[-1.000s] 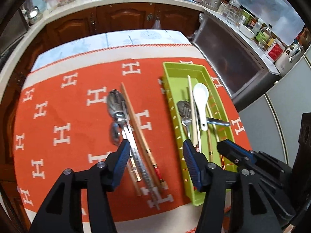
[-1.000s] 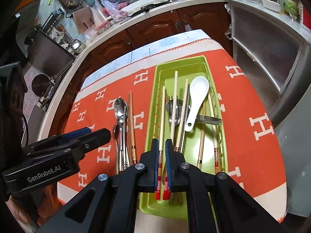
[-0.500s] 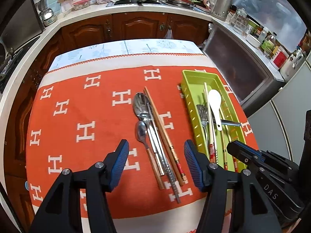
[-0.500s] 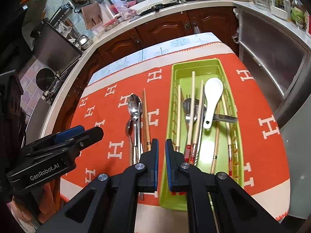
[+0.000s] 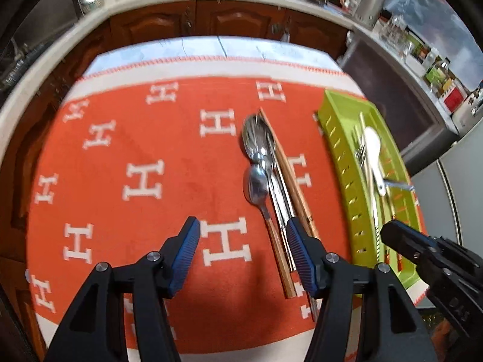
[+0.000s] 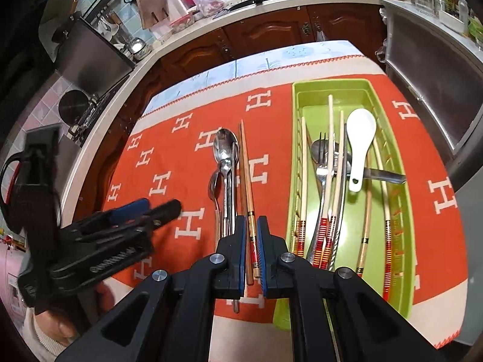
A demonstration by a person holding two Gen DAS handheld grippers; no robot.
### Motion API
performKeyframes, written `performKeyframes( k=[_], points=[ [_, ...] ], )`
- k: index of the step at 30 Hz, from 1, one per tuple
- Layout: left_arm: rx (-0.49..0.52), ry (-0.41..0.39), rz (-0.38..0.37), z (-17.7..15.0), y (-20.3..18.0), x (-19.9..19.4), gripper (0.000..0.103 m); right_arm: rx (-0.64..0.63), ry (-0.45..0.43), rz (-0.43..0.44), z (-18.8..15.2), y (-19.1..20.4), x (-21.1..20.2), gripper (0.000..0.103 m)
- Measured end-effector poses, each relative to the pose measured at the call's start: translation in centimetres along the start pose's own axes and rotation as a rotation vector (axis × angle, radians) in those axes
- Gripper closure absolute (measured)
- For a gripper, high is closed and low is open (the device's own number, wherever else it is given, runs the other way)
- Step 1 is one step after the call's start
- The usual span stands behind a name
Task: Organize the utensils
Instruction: 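Move both open tools back over the remaining utensils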
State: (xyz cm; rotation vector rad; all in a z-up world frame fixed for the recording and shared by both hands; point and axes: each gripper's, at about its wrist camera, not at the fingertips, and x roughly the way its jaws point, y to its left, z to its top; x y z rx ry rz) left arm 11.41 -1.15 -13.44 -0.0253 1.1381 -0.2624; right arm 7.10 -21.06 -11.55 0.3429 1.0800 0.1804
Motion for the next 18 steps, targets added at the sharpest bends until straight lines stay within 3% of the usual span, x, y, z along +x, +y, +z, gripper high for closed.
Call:
performKeyframes(
  k=[6, 12, 13, 16, 18],
  points=[
    [0.003, 0.055, 0.039, 0.0, -0.1, 3.3, 0.045, -0.009, 0.01, 0.001, 0.2, -0.5, 1.0, 0.096],
    [-0.005, 0.058, 0.04, 0.6, -0.8, 4.7, 0.046, -0.002, 0.015, 0.001, 0.4, -1.3, 1.7, 0.096],
    [-0.009, 0.055, 0.044, 0.8, -0.9, 4.7, 0.048, 0.0, 0.016, 0.001, 0.4, -1.3, 1.8, 0.096],
    [-0.022, 0.066, 0.047, 1.4, -1.1, 5.5, 0.066, -0.003, 0.016, 0.001, 0.6, -1.5, 2.1, 0.096],
    [-0.034, 0.077, 0.038, 1.7, -1.2, 6.1, 0.069, -0.009, 0.013, -0.002, 0.6, -1.5, 2.2, 0.096]
  ],
)
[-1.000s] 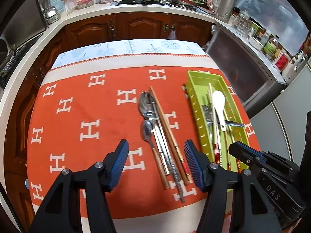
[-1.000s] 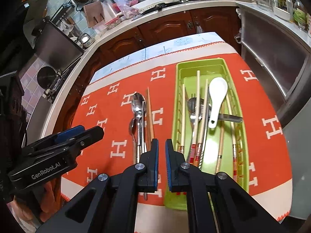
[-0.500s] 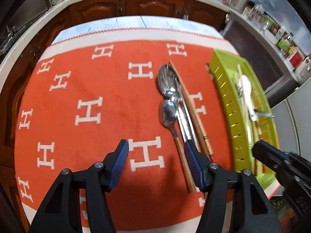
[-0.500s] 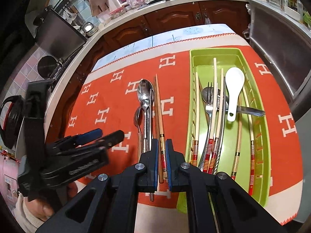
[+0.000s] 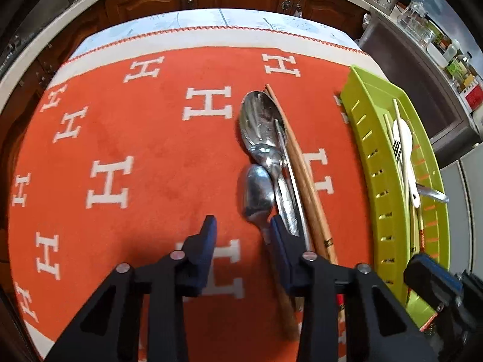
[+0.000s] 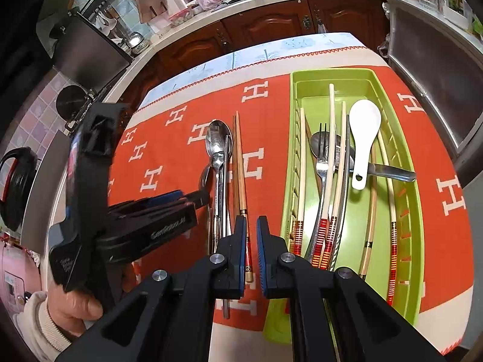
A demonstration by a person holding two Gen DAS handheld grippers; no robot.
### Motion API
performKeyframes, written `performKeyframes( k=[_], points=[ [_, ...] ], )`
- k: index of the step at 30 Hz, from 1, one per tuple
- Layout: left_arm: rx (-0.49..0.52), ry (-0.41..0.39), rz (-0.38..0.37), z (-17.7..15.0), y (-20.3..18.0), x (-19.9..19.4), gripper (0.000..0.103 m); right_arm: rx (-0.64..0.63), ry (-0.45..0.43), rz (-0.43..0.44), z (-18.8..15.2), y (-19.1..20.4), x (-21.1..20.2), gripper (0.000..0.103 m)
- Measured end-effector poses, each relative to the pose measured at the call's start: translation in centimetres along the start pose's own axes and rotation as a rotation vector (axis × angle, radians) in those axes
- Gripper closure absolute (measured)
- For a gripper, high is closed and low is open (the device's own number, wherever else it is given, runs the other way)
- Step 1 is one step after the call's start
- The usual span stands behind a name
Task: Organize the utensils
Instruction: 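Move both open tools back over the remaining utensils, then grasp a small silver spoon with the left tool while the right tool grasps a large silver spoon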
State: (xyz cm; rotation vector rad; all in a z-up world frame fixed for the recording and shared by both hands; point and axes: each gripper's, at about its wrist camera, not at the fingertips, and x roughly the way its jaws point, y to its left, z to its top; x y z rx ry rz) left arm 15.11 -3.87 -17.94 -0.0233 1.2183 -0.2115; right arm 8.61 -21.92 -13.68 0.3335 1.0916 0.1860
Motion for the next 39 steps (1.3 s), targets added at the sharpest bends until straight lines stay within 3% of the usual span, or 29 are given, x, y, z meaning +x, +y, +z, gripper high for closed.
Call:
performKeyframes(
  k=[7, 11, 15, 21, 31, 39],
  points=[
    [0.032, -0.021, 0.058, 0.4, -0.9, 0.4, 0.071, -0.001, -0.001, -0.004, 0.0, -0.2, 0.2, 0.096],
    [0.028, -0.034, 0.068, 0.5, -0.7, 0.3, 0.094, -0.006, -0.002, -0.006, -0.1, 0.2, 0.3, 0.096],
    [-0.015, -0.035, 0.019, 0.7, 0.8, 0.3, 0.1, -0.002, -0.005, -0.005, -0.1, 0.3, 0.3, 0.096],
    [-0.048, -0.04, -0.037, 0.0, 2.9, -0.3, 0.102, -0.03, -0.01, 0.002, 0.3, 1.2, 0.5, 0.096],
    [-0.048, -0.057, -0.05, -1.0, 5.8, -2.7, 0.102, -0.082, 0.006, 0.068, 3.6, 4.6, 3.7, 0.096],
    [-0.058, -0.069, -0.071, -1.5, 7.6, -3.7, 0.102, -0.107, 0.066, -0.003, 4.9, 7.2, 8.9, 0.096]
  ],
)
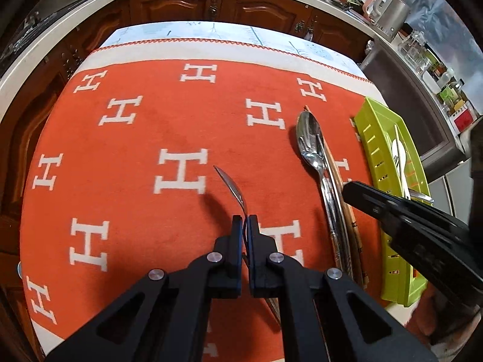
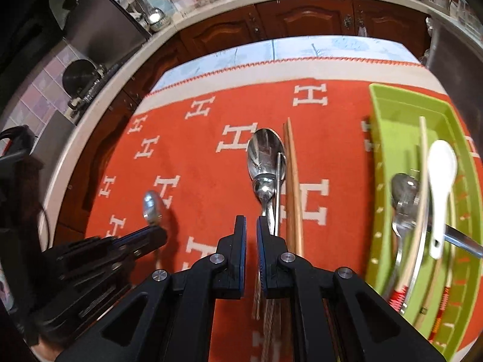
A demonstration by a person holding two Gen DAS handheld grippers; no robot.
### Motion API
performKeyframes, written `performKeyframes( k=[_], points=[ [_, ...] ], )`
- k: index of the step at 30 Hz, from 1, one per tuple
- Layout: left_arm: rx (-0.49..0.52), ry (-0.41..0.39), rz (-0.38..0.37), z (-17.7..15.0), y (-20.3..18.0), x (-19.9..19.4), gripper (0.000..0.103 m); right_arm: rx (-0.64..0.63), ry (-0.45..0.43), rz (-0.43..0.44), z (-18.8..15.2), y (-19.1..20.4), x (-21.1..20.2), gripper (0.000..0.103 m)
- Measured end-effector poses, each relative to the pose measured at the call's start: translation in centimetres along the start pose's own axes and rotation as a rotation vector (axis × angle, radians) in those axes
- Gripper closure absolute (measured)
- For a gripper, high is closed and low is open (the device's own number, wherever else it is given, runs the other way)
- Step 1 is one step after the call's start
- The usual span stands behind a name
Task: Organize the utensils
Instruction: 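Grasp a small silver spoon with the left tool while the right tool grasps a large silver spoon, then carry large spoon to tray with right tool while left tool lifts small spoon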
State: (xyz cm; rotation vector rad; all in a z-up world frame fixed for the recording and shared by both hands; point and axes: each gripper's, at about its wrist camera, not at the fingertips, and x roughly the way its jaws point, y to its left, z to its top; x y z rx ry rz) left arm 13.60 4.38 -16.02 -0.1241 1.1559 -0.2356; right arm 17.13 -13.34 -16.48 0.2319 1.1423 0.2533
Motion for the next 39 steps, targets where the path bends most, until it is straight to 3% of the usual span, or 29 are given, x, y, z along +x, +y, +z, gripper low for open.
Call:
performKeyframes(
  k=[11, 26, 39],
  points=[
    [-0.006, 0.002, -0.039, 0.1, 1.9, 0.4, 0.102, -0.023, 0.007, -0.073, 1.0, 0.8, 3.8, 0.096],
    [-0.011, 0.023, -0.066, 0.2, 2.1, 1.4, 0.102, -0.114, -0.013, -0.089, 0.5, 2.7, 3.9, 0.095],
    [-0.019, 0.022, -0.081, 0.3, 2.0, 1.3, 0.102, -0.105, -0.012, -0.115, 0.2, 2.4, 4.5, 0.085]
  ],
)
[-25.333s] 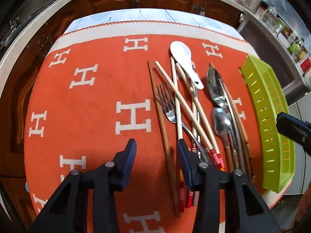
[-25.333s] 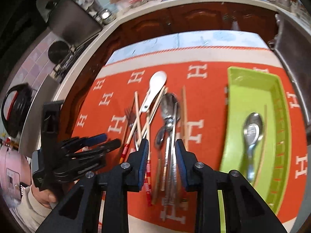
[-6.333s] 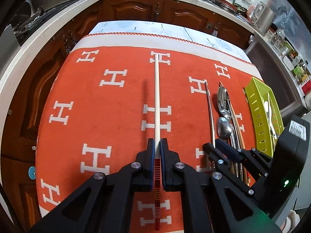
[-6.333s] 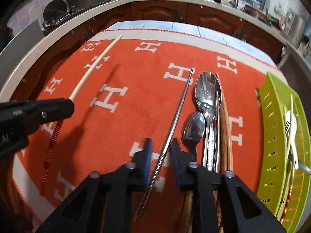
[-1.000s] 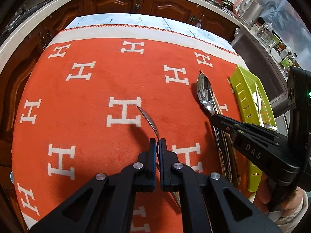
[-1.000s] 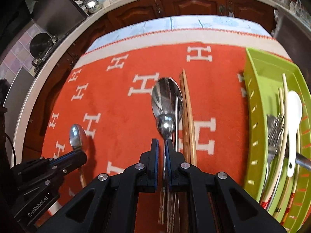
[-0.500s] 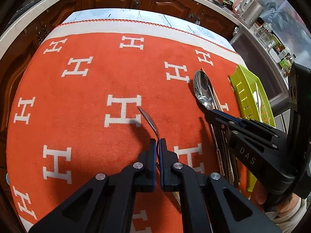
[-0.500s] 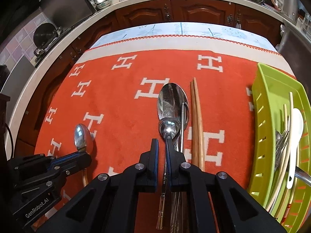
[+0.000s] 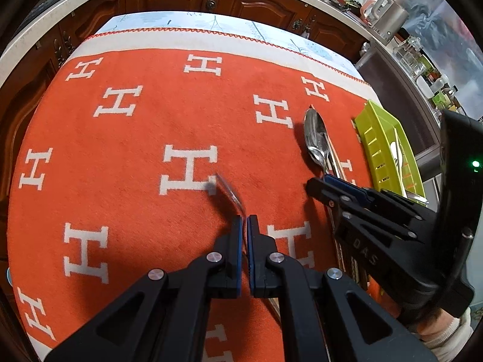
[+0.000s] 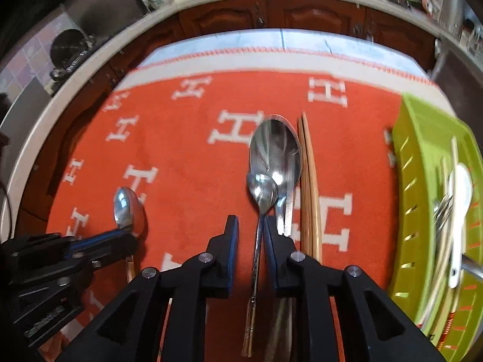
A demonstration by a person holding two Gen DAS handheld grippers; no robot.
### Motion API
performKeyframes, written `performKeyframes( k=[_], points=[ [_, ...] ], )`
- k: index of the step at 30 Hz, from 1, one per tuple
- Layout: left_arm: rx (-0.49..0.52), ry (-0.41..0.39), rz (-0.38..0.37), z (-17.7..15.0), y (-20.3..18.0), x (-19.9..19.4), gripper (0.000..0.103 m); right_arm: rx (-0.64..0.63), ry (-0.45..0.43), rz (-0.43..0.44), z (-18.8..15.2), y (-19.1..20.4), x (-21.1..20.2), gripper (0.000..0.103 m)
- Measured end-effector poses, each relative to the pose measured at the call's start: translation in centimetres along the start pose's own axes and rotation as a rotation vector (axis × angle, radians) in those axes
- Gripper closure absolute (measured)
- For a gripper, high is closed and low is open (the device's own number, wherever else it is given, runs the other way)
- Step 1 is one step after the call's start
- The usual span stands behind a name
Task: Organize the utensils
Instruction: 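Carry large spoon to tray with right tool while left tool lifts small spoon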
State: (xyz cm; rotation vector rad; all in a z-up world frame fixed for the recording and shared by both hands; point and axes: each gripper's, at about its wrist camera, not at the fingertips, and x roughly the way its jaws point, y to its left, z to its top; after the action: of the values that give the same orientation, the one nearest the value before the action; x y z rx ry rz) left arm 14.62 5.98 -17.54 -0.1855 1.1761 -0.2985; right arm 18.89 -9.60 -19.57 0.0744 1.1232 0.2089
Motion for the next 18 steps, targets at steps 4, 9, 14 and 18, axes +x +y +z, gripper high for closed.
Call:
performKeyframes(
  k=[4, 9, 14, 18],
  points=[
    [-0.003, -0.004, -0.005, 0.0, 0.3, -0.1, 0.102, -0.039, -0.024, -0.051, 0.5, 0.7, 0.5, 0.085],
    [-0.004, -0.001, -0.012, 0.0, 0.4, 0.0, 0.102, -0.075, -0.064, -0.113, 0.8, 1.6, 1.0, 0.087],
    [-0.011, -0.001, -0.018, 0.0, 0.6, -0.1, 0.102, -0.005, -0.089, -0.077, 0.8, 0.4, 0.8, 0.1],
    [-0.01, -0.023, -0.038, 0.0, 0.4, -0.7, 0.102, 0.077, -0.074, 0.003, 0.7, -1.2, 0.3, 0.1]
  ],
)
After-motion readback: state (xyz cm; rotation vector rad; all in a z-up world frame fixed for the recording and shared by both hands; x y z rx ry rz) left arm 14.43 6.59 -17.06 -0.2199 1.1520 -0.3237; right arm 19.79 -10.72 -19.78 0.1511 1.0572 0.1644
